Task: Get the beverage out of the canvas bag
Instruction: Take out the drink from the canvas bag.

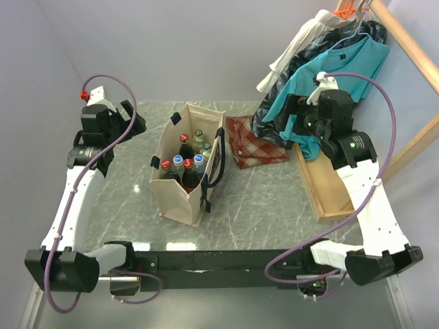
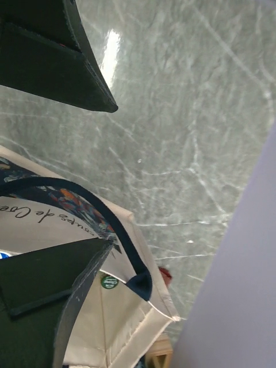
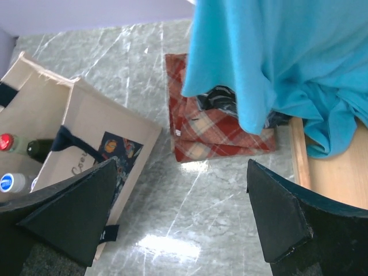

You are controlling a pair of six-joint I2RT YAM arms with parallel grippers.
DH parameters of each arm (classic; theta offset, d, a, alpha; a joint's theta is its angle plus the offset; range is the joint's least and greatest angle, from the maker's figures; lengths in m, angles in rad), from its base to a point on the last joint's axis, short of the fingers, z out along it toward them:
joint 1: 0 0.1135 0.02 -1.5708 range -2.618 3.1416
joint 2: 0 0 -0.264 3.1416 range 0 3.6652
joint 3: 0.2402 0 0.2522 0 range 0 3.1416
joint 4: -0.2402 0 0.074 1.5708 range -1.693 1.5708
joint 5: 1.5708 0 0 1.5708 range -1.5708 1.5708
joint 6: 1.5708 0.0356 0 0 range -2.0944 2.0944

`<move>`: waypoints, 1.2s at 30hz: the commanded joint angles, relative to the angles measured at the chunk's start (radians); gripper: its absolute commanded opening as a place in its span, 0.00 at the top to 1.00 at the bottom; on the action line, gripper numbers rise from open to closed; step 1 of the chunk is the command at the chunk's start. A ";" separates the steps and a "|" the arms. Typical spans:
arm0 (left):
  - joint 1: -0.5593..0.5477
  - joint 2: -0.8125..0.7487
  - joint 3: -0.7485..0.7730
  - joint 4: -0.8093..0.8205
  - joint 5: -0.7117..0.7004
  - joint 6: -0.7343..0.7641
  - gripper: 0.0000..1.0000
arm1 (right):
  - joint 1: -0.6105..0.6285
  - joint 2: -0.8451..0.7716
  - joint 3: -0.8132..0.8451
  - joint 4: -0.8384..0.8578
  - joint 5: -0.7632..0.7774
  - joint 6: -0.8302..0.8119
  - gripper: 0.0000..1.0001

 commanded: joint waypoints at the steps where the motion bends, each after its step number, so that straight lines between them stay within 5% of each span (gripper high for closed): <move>1: 0.000 0.010 0.015 0.032 0.078 -0.024 0.04 | 0.046 0.064 0.130 0.001 -0.041 -0.057 0.00; 18: 0.001 0.033 -0.103 0.198 0.346 -0.016 0.04 | 0.376 0.463 0.606 -0.115 -0.012 -0.142 0.02; 36: 0.000 0.077 -0.123 0.243 0.486 -0.024 0.04 | 0.472 0.669 0.667 -0.079 -0.089 -0.163 0.13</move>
